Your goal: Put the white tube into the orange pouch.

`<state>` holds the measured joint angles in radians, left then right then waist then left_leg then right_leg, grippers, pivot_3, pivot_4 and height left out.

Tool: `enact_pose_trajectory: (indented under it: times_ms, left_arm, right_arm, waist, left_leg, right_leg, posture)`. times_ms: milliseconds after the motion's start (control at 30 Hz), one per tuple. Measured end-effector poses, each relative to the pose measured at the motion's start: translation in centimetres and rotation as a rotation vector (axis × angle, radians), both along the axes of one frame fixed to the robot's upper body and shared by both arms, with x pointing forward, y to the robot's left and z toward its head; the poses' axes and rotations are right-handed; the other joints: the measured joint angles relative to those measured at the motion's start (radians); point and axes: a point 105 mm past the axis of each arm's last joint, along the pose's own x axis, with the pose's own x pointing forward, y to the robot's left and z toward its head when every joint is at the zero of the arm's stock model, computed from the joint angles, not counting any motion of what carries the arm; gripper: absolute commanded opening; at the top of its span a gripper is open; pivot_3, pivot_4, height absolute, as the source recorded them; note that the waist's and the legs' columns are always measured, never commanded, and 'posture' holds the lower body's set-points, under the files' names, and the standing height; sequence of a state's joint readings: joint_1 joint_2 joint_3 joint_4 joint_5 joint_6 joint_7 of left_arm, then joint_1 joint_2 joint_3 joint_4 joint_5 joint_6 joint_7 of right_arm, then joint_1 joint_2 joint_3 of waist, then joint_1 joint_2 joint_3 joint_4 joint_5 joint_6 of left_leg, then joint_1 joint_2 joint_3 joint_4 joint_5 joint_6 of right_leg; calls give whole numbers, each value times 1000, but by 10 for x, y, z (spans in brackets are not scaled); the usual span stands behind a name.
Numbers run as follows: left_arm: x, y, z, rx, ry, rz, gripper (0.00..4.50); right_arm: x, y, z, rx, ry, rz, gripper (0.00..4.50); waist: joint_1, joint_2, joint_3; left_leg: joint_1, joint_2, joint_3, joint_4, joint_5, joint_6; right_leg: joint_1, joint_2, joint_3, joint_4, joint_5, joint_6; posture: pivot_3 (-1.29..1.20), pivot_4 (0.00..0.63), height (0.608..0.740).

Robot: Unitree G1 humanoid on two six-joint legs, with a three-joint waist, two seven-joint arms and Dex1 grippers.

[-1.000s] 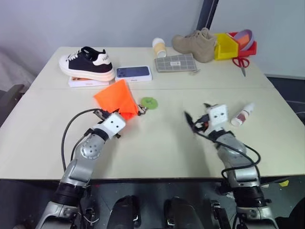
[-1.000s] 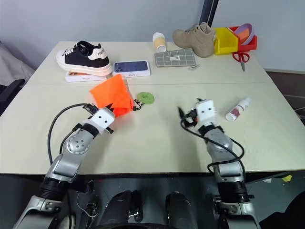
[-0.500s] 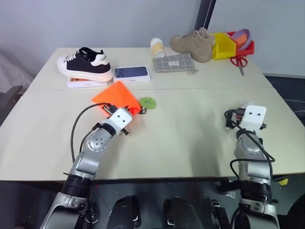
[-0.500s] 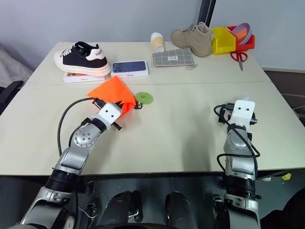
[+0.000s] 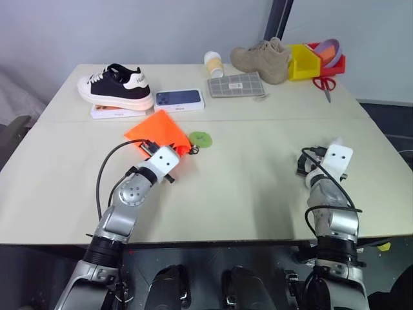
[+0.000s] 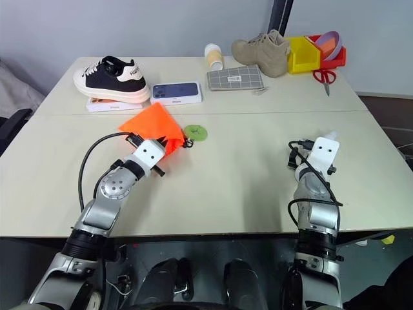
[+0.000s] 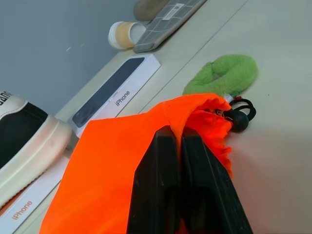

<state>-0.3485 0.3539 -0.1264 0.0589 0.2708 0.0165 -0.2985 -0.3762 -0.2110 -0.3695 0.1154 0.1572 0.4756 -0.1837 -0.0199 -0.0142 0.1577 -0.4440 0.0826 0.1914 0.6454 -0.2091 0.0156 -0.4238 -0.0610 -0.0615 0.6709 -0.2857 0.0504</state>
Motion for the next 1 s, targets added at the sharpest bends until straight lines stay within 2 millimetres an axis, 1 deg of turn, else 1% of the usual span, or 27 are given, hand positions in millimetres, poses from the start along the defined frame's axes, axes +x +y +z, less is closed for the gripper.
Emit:
enact_pose_trajectory:
  times_ms: [33,100,433,467,500,567,633,667,700,733,867,933,1000]
  left_arm:
    - [0,0,0,0,0,0,0]
    - [0,0,0,0,1,-1,0]
    - [0,-1,0,0,1,-7,0]
    - [0,-1,0,0,1,-7,0]
    - [0,-2,0,-4,1,-9,0]
    - [-1,-1,0,-19,5,-11,0]
    - [-1,0,2,-45,8,-10,0]
    - [0,1,3,-56,6,-10,0]
    - [0,2,5,-67,6,-11,0]
    - [0,2,6,-74,6,-14,0]
    - [1,8,11,-114,7,-11,0]
    - [2,8,14,-126,2,-17,0]
    - [3,9,16,-134,-1,-17,0]
  right_arm:
    - [0,0,0,3,0,-2,2560]
    - [-1,-1,-1,5,2,-8,1674]
    - [-1,0,-1,2,1,4,1674]
    - [0,2,-1,0,0,18,1674]
    - [0,8,0,-15,-9,67,1674]
    - [0,27,10,-95,-44,249,1674]
    - [-7,68,26,-176,-109,553,1674]
    - [-13,90,33,-187,-140,682,1674]
    - [-19,109,37,-191,-164,793,1674]
    - [-26,121,39,-196,-171,882,1674]
    - [-59,160,32,-209,-120,1196,1674]
    - [-69,177,29,-187,-110,1294,1674]
    - [-77,187,27,-189,-89,1362,1674]
  waist:
    - [0,0,0]
    - [-1,0,0]
    - [0,0,0]
    - [-1,0,0]
    - [-1,0,0]
    - [-1,1,1]
    - [-3,1,1]
    - [-5,1,1]
    - [-5,1,1]
    - [-1,1,1]
    - [7,1,1]
    - [6,1,1]
    - [6,1,1]
  left_leg:
    - [0,0,0,0,0,0]
    - [0,0,0,0,0,0]
    - [0,0,0,0,0,0]
    - [0,0,0,0,0,0]
    - [0,0,0,0,0,0]
    - [0,0,0,-1,0,0]
    - [0,0,0,-1,-2,4]
    - [0,1,-1,-1,-3,4]
    - [0,1,-1,-2,-3,4]
    - [0,1,-2,-1,-3,4]
    - [0,0,-2,1,-4,7]
    - [0,0,-2,2,-5,8]
    - [0,0,-2,2,-5,8]
  right_leg:
    - [0,0,0,0,0,0]
    - [0,0,0,0,0,0]
    - [0,0,0,0,0,0]
    - [0,0,0,0,0,0]
    - [0,0,0,0,0,0]
    - [0,0,0,0,0,0]
    - [0,1,0,0,0,1]
    - [0,1,0,0,0,1]
    - [0,1,0,0,0,1]
    - [0,1,0,0,0,1]
    - [1,0,-1,0,0,0]
    - [1,-1,-1,-1,0,0]
    - [1,-1,-1,-1,0,0]
  posture:
    - [0,150,740]
    - [0,150,740]
    - [0,150,740]
    - [0,150,740]
    - [0,150,740]
    - [0,150,740]
    - [0,150,740]
    - [0,150,740]
    - [0,150,740]
    - [0,150,740]
    - [0,150,740]
    - [0,150,740]
    - [0,150,740]
